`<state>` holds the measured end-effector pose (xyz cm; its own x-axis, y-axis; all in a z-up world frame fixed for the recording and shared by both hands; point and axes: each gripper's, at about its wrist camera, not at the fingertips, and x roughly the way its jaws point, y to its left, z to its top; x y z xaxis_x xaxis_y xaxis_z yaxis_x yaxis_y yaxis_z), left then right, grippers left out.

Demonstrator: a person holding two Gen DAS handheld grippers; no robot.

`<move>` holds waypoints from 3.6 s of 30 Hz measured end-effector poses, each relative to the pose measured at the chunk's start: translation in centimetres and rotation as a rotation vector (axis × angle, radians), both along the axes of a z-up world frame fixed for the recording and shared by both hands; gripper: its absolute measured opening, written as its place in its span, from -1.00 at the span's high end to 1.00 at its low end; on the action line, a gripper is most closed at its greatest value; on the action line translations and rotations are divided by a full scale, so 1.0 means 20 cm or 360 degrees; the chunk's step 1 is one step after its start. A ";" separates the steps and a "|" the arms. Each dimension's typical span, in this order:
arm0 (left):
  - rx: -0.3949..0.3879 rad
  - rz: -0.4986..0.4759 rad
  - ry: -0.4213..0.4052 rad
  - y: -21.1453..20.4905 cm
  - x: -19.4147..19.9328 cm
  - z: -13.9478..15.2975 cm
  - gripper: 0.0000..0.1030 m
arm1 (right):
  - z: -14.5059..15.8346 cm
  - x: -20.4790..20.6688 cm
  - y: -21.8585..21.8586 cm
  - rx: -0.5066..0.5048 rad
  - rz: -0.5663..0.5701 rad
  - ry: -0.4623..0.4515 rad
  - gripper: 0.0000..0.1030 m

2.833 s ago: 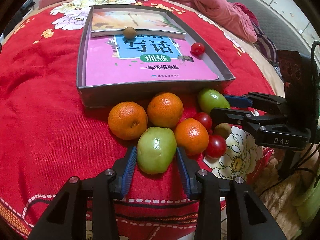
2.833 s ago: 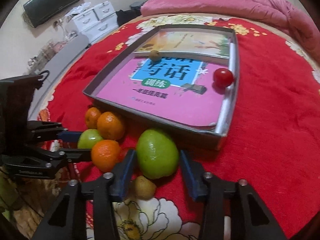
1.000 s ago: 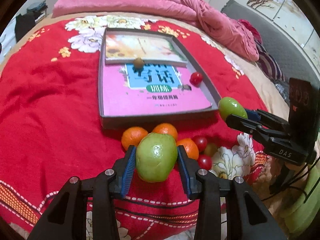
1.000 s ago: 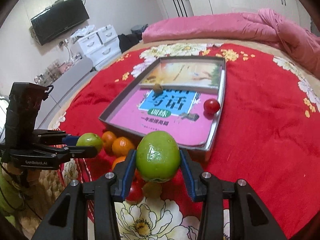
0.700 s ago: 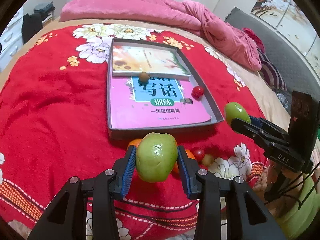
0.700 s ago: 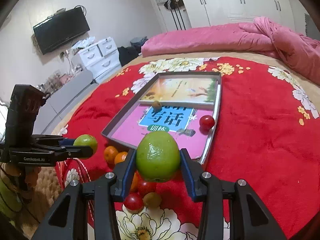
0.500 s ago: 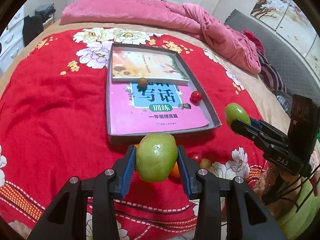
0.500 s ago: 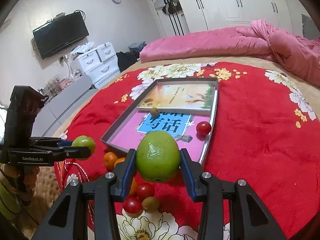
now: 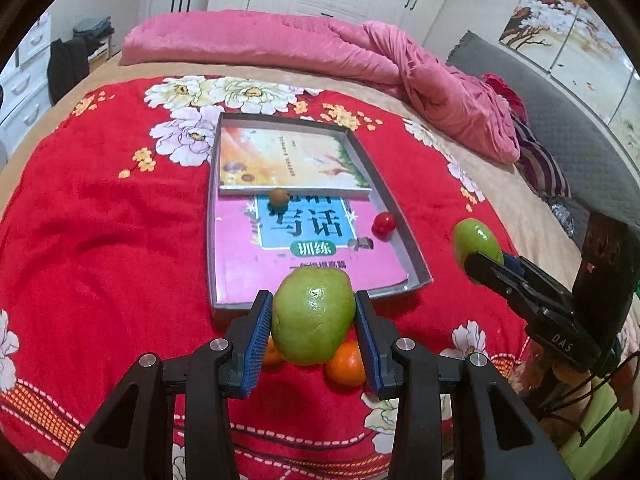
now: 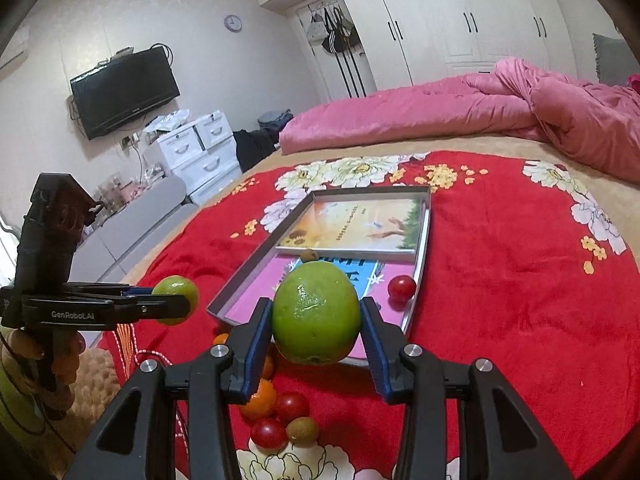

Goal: Organize fruits
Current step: 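Lift pale green fruit with left tool while right tool carries large green fruit, then carry pale green fruit over tray with left tool while right tool lowers its fruit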

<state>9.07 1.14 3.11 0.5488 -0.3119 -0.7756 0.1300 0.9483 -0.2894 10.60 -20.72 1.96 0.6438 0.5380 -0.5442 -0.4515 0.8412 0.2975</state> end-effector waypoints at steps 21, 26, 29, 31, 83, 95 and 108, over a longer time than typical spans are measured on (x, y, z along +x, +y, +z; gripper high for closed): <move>0.0020 0.0069 -0.0066 -0.01 0.13 0.03 0.19 | 0.01 0.06 0.01 0.0000 -0.0053 -0.0053 0.15; 0.0014 0.0094 -0.0056 0.01 0.16 0.00 0.19 | 0.00 0.07 0.02 -0.0006 -0.0069 -0.0059 0.15; 0.0013 0.0101 -0.0057 0.01 0.18 -0.02 0.19 | 0.00 0.09 0.04 -0.0021 -0.0073 -0.0059 0.15; 0.0004 0.0105 -0.0053 0.01 0.19 -0.04 0.19 | -0.01 0.09 0.04 -0.0033 -0.0071 -0.0058 0.15; 0.0190 0.0095 0.0072 -0.06 0.32 -0.36 0.19 | -0.23 0.27 0.17 -0.0302 -0.0041 0.0103 0.15; 0.0212 0.0088 0.0084 -0.07 0.32 -0.38 0.19 | -0.27 0.27 0.20 -0.0356 -0.0010 0.0129 0.15; 0.0222 0.0083 0.0081 -0.07 0.31 -0.38 0.19 | -0.32 0.26 0.25 -0.0445 0.0031 0.0132 0.15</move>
<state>15.36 -0.30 -4.57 0.5203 -0.1714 -0.8366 0.0680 0.9849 -0.1595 15.89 -15.65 -4.36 0.5819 0.3718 -0.7233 -0.4524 0.8871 0.0920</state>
